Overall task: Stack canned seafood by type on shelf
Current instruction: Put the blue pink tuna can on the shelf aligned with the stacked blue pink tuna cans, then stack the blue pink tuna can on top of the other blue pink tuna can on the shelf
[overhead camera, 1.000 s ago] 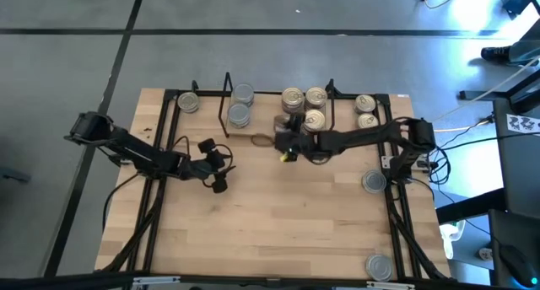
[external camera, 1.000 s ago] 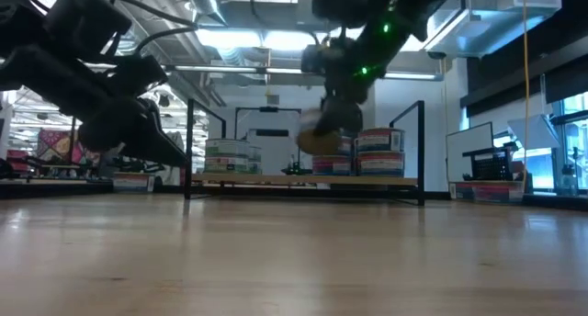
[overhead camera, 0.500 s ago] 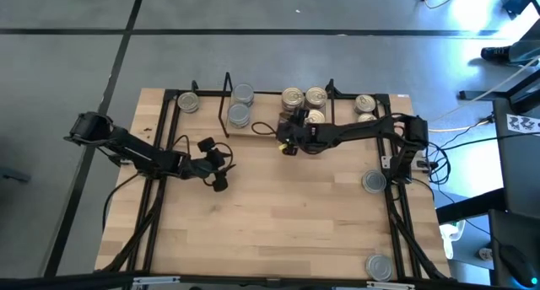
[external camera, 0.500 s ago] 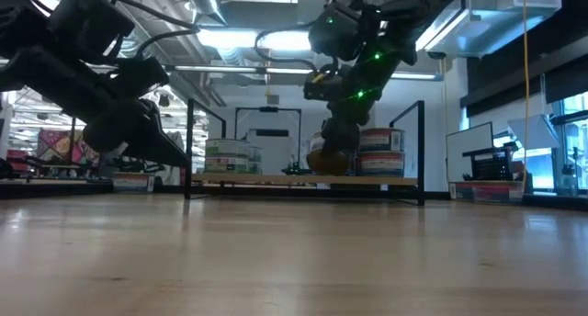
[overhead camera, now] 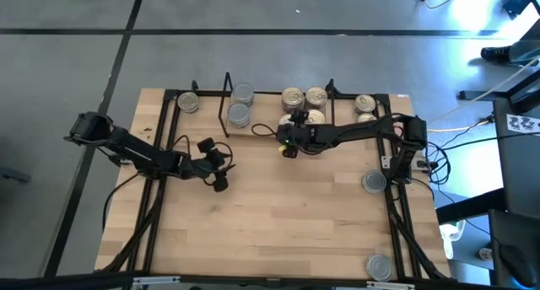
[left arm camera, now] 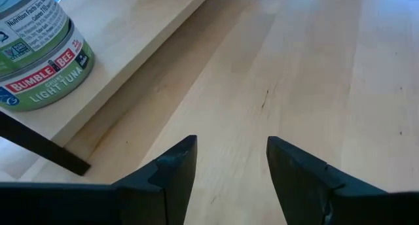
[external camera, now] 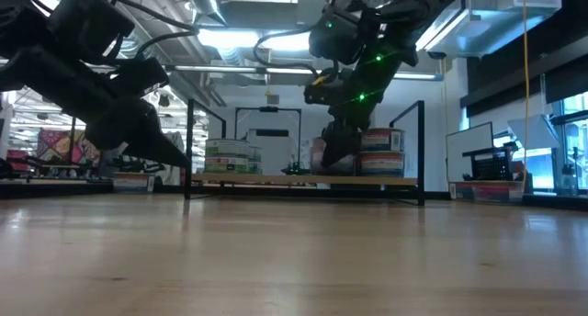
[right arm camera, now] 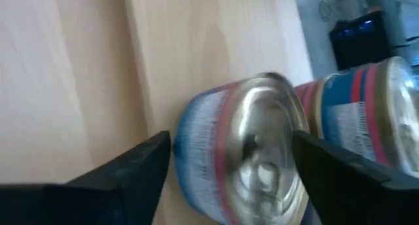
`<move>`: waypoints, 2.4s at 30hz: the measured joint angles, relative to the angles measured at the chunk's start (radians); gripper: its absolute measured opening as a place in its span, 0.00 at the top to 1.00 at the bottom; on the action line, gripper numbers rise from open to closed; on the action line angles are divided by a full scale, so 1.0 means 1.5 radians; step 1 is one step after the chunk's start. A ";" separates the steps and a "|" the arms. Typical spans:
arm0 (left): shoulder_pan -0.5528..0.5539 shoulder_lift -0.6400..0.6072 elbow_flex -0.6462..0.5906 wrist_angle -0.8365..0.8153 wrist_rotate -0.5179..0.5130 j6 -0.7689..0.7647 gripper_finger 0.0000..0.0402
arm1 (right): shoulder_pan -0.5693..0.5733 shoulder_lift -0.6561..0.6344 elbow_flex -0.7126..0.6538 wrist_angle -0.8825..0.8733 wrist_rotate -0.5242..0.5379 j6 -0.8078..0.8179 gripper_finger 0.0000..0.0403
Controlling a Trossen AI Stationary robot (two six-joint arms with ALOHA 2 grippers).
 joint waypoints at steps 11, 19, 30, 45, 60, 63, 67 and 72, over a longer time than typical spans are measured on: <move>0.000 0.000 0.000 0.000 0.005 -0.001 0.54 | 0.019 -0.028 0.022 -0.055 -0.003 0.022 0.16; 0.000 0.000 0.000 -0.001 0.006 -0.003 0.54 | 0.100 -0.101 0.102 -0.277 -0.009 0.134 0.23; 0.000 0.000 0.000 -0.001 0.006 -0.017 0.54 | 0.190 -0.188 0.077 -0.564 0.006 0.418 0.48; 0.000 0.000 0.000 -0.002 0.026 -0.052 0.54 | 0.095 -0.458 -0.200 -0.576 0.004 0.645 0.68; -0.001 0.000 0.000 -0.002 0.026 -0.084 0.54 | -0.180 -0.504 -0.284 -0.488 0.000 0.594 0.80; -0.005 0.000 0.000 -0.002 0.026 -0.084 0.54 | -0.223 -0.504 -0.296 -0.473 -0.011 0.543 0.85; -0.005 0.000 0.000 -0.002 0.026 -0.084 0.54 | -0.277 -0.504 -0.319 -0.422 -0.024 0.489 0.90; -0.005 0.000 0.000 -0.002 0.026 -0.084 0.54 | -0.335 -0.500 -0.349 -0.335 -0.059 0.432 0.97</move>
